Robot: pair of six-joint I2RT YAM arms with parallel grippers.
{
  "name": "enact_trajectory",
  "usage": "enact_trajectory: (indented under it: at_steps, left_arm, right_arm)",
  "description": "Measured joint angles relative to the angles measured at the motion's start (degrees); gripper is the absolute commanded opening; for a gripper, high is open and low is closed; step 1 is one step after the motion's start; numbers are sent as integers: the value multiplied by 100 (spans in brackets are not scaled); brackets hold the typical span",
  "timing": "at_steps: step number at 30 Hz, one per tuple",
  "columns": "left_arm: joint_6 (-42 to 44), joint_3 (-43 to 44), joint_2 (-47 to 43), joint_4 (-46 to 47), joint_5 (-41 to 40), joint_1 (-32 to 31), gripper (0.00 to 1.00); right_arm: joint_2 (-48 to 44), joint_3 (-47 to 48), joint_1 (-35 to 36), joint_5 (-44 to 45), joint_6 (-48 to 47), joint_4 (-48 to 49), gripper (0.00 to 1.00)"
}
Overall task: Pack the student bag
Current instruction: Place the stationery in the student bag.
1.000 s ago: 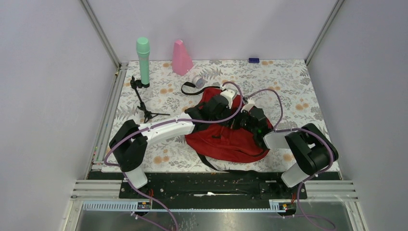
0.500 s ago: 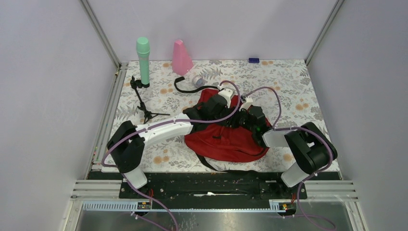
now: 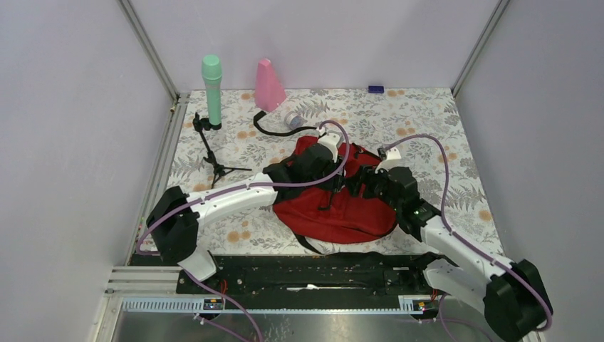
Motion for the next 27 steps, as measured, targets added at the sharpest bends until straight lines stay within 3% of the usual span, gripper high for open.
enact_trajectory:
  at_steps: [4,6,10,17,20,27]
  left_arm:
    - [33,0,-46,-234,-125,22,76]
    - [61,2,-133,-350,-227,26,82]
    - [92,181,-262,-686,-428,140,88]
    - [-4,1137,-116,-973,-704,931,94]
    - [7,2035,470,-1108,-809,1252,95]
    - [109,4544,2848,-1513,-1023,1788,98]
  right_arm:
    - [-553,52,0,264,-83,-566,71]
    - [-573,98,-4,339,-81,-734,71]
    - [-553,116,-55,514,-7,-1014,73]
    - [-577,131,-262,833,96,-1357,74]
    - [-675,131,-339,885,98,-1473,75]
    - [-890,131,-374,962,164,-1528,76]
